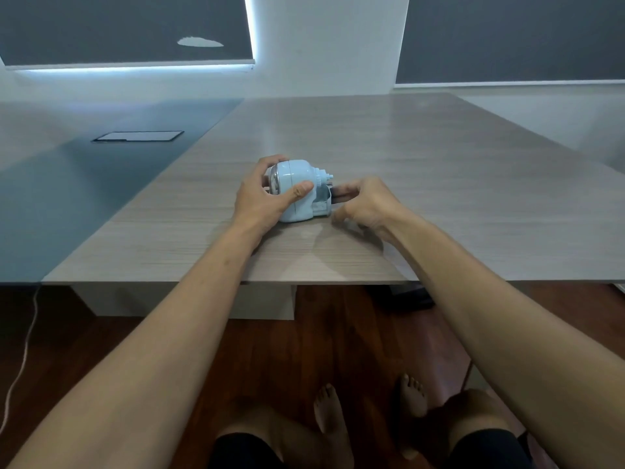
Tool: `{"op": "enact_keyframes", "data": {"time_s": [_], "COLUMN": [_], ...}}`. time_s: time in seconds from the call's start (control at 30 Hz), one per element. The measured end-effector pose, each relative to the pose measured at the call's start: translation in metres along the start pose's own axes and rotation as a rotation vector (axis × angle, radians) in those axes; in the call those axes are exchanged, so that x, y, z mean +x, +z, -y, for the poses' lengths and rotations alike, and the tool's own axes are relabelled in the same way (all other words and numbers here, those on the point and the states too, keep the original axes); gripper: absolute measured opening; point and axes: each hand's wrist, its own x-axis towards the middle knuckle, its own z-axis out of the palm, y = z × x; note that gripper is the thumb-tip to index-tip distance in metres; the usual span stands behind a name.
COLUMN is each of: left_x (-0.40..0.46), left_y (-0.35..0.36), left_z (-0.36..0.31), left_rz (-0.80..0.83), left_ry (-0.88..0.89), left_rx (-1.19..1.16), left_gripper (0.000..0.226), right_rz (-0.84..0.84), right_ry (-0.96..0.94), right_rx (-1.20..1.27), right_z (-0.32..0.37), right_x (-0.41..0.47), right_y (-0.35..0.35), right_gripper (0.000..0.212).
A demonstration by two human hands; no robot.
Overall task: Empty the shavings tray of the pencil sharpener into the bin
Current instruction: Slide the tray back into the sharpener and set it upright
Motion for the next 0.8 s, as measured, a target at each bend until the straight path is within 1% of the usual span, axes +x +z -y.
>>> {"op": "enact_keyframes", "data": {"time_s": [0.13, 0.3, 0.47, 0.67, 0.8], "left_x": [-0.001, 0.0, -0.001, 0.0, -0.002], "left_y": [-0.001, -0.005, -0.001, -0.003, 0.006], "left_z": [0.001, -0.002, -0.003, -0.007, -0.008], "left_rz": [-0.003, 0.047, 0.062, 0.099, 0.08], "left_ry": [0.016, 0.03, 0.037, -0.014, -0.002], "left_rx": [-0.02, -0.029, -0.041, -0.113, -0.13], "left_gripper": [0.068, 0.064, 0.058, 0.055, 0.055], "right_rz": [0.002, -0.062, -0.163, -0.111, -0.123], "right_ry": [0.033, -0.022, -0.055, -0.079, -0.082], "right_rx": [0.072, 0.154, 0.106, 0.104, -0.002], "right_z": [0.002, -0.006, -0.011, -0.009, -0.008], "right_x": [-0.004, -0.008, -0.003, -0.007, -0.007], "right_y": [0.001, 0.004, 0.011, 0.006, 0.015], "right_gripper": [0.052, 0.038, 0.043, 0.04, 0.031]}}
